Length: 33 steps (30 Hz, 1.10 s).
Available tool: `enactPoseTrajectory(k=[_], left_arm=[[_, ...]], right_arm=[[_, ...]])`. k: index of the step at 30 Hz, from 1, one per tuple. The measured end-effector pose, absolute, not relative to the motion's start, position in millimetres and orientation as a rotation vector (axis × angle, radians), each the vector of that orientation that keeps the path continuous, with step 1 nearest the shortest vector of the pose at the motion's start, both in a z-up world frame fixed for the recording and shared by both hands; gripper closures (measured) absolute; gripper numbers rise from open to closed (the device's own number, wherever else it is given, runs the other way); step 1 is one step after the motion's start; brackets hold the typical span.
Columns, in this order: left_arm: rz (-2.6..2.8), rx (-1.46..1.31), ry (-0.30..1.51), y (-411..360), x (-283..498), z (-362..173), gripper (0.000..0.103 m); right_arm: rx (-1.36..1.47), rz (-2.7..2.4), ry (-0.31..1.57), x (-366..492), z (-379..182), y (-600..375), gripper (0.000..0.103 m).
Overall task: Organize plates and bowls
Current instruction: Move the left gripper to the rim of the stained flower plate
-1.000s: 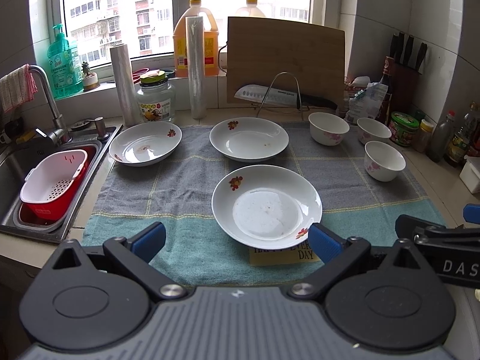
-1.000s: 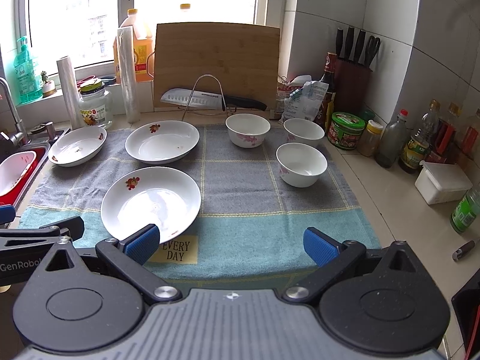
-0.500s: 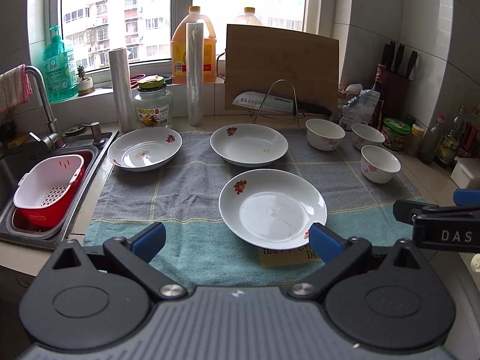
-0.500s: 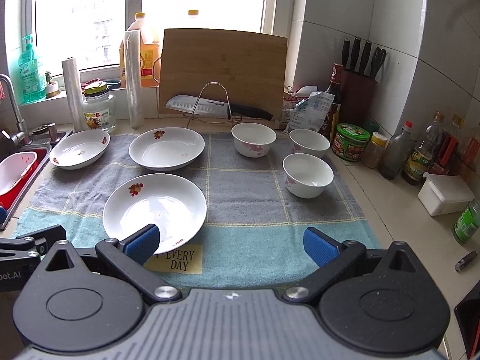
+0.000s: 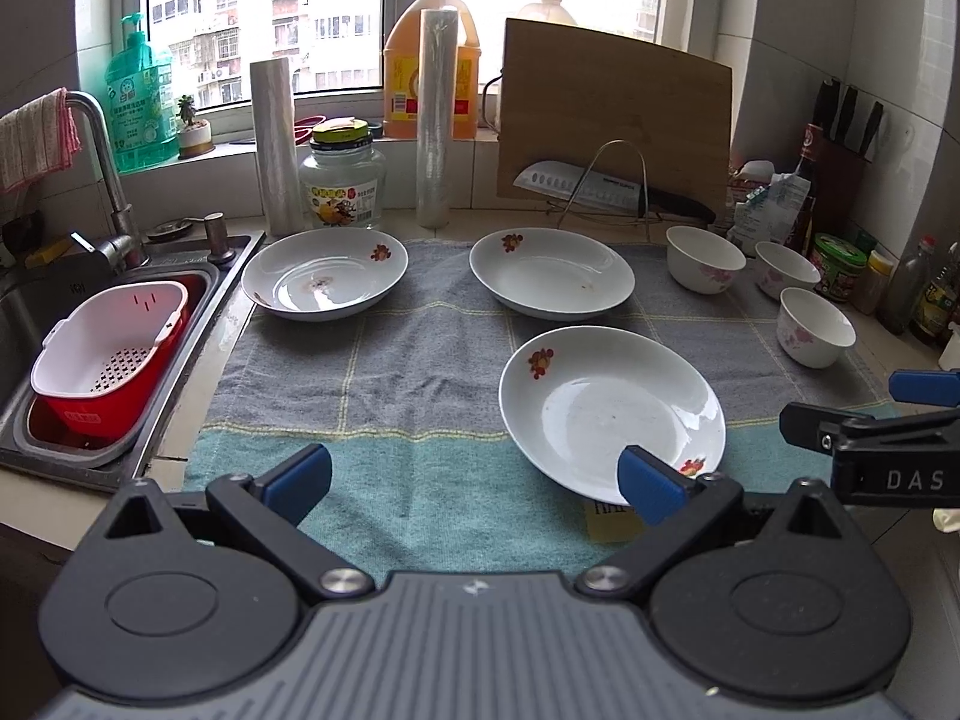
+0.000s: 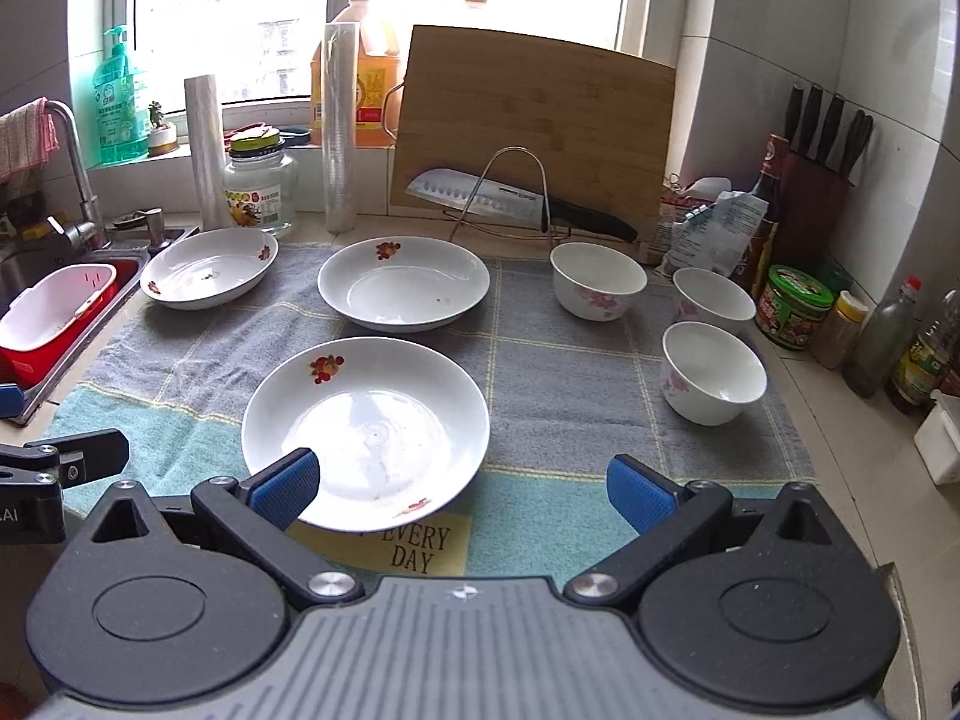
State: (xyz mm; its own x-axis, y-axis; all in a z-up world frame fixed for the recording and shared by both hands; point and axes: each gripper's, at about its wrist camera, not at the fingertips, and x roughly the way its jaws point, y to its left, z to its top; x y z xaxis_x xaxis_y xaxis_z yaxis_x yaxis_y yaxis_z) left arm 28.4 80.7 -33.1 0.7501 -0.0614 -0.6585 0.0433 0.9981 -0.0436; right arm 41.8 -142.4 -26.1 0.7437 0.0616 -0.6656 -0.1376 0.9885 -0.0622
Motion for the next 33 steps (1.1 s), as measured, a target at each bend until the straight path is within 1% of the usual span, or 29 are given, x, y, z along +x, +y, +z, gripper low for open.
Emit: enactPoseTrajectory(k=[9, 20, 28, 33], left_arm=[[-0.021, -0.029, 0.752, 103, 75, -45, 0.002], [0.094, -0.002, 0.779, 137, 133, -53, 0.002], [0.123, 0.002, 0.802, 162, 166, -52, 0.002], [0.018, 0.000, 0.813, 178, 187, -59, 0.002]], right_arm=[[-0.106, 0.225, 0.720, 104, -40, -118, 0.000], [-0.091, 0.346, 0.730, 182, -44, -93, 0.000], [-0.088, 0.420, 0.762, 210, -55, -63, 0.000], [-0.049, 0.376, 0.812, 223, -67, -45, 0.000]])
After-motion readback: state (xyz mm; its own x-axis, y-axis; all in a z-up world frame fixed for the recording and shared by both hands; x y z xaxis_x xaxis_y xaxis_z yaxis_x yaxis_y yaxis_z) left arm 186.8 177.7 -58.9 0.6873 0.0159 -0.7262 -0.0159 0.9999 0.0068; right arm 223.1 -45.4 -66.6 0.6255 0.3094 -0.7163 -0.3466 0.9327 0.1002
